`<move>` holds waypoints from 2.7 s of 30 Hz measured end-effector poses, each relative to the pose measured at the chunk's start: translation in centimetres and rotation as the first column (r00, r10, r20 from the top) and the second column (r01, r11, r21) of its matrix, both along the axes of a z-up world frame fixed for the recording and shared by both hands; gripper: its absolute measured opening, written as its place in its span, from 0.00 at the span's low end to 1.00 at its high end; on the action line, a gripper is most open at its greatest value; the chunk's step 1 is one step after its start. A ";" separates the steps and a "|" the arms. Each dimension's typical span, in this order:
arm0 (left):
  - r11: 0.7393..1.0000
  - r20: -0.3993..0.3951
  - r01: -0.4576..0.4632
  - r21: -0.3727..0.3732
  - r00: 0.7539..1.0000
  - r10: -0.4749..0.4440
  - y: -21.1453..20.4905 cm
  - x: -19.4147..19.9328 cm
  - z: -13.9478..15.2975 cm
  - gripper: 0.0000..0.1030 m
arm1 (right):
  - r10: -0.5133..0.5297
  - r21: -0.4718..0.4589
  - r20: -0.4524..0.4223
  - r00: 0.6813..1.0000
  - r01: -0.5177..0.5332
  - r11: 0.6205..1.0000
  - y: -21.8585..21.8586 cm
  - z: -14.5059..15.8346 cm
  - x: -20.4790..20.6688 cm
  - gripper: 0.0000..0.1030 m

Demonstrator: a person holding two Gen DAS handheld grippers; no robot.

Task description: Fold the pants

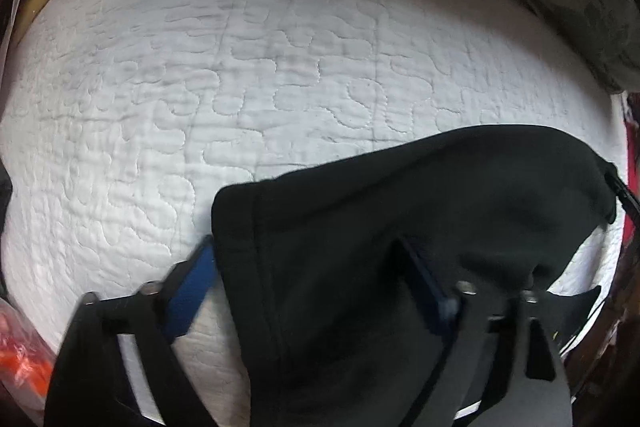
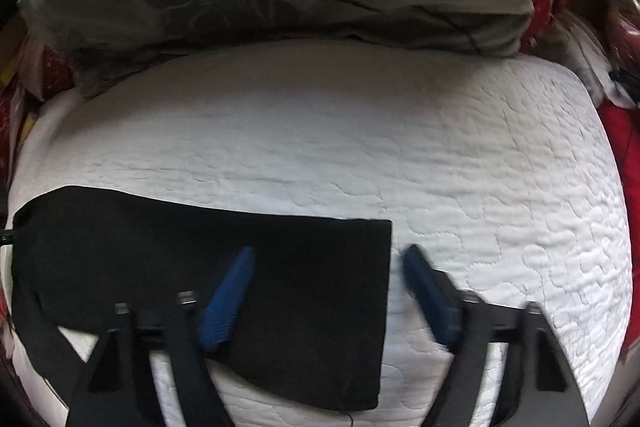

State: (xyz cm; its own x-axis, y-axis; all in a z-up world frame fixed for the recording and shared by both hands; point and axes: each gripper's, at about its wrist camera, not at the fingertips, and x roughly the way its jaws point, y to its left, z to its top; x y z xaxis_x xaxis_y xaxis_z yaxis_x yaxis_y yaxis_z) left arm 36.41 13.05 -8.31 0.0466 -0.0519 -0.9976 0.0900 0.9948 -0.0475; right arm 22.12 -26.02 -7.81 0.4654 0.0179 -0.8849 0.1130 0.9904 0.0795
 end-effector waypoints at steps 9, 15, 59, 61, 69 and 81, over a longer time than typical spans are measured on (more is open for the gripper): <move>0.992 -0.001 -0.024 0.127 1.000 0.024 -1.2 1.6 2.6 0.24 | 0.064 -0.071 0.016 0.998 -0.062 0.996 0.8 1.1 -1.9 0.15; 0.986 0.126 -0.067 0.152 0.991 0.048 -0.7 -0.4 7.3 0.24 | 0.044 -0.089 0.085 0.995 -0.036 0.995 1.0 2.2 -2.3 0.12; 0.824 0.085 -0.423 -0.377 0.870 0.486 8.1 -26.5 6.0 0.41 | -0.143 0.141 0.229 0.963 0.113 0.984 0.8 4.6 -32.8 0.56; 0.830 0.070 -0.402 -0.388 0.885 0.461 6.3 -25.5 5.9 0.42 | -0.186 0.268 0.215 0.959 0.126 0.955 0.5 5.4 -32.4 0.56; 0.787 -0.039 -0.430 -0.442 0.886 0.462 2.2 -22.2 4.7 0.42 | -0.278 0.736 -0.043 0.960 0.218 0.641 2.0 1.4 -28.5 0.59; 0.666 -0.176 -0.570 -0.481 0.807 0.563 1.6 -20.3 2.7 0.52 | -0.314 0.872 -0.286 0.905 0.382 0.307 4.6 -3.3 -27.4 0.61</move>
State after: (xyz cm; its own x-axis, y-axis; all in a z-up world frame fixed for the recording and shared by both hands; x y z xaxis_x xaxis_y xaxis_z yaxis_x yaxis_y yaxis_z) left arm 16.14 14.69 -5.64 0.2207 -0.4960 -0.8398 -0.4866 0.6902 -0.5355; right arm -5.32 -21.44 -11.08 0.5929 0.6544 -0.4693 0.4655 0.1970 0.8628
